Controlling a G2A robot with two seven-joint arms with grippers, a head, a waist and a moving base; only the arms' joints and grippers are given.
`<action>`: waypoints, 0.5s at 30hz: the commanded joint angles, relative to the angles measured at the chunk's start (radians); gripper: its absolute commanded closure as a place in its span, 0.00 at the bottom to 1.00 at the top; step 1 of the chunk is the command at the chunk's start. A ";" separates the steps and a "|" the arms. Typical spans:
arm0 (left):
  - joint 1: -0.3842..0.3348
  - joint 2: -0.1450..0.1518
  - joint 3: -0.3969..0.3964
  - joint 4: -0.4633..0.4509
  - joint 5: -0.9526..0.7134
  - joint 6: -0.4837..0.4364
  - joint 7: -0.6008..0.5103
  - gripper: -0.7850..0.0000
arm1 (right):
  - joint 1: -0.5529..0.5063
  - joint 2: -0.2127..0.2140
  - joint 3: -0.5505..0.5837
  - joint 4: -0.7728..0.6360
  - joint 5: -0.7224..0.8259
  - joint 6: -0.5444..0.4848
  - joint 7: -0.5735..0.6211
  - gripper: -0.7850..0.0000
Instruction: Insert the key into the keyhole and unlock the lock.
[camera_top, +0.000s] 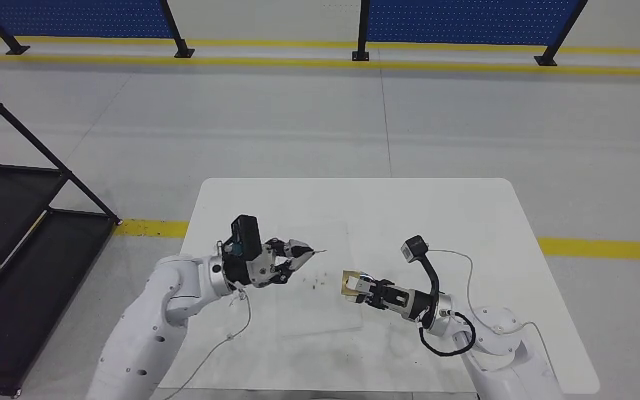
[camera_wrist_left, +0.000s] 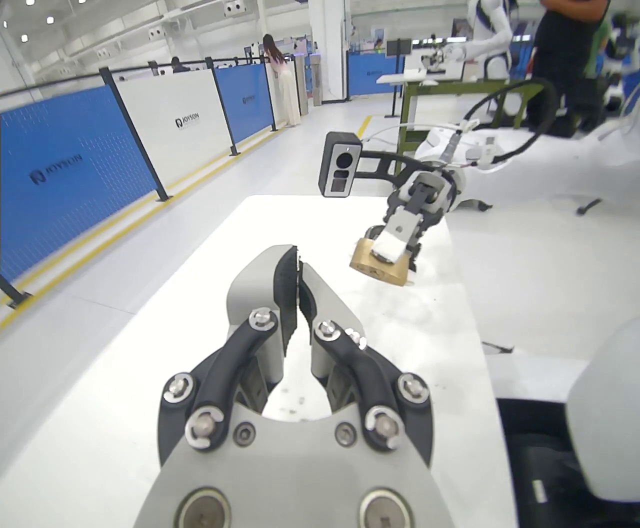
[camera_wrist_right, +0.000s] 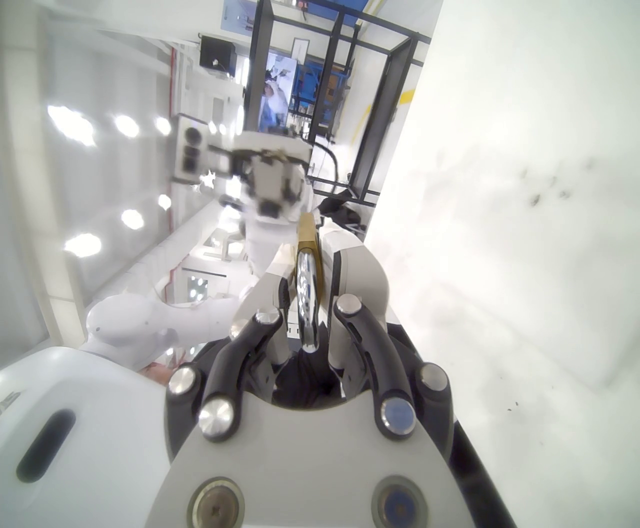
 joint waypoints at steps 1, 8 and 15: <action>0.003 0.004 0.010 -0.017 0.322 0.045 0.118 1.00 | 0.000 0.000 0.000 0.000 0.000 0.000 0.000 1.00; 0.010 0.062 0.090 0.057 1.165 0.460 0.731 1.00 | 0.000 0.000 0.000 0.000 0.000 0.000 0.000 1.00; 0.002 0.085 0.101 0.101 1.489 0.863 0.852 1.00 | 0.000 0.000 0.000 0.000 0.000 0.000 0.000 1.00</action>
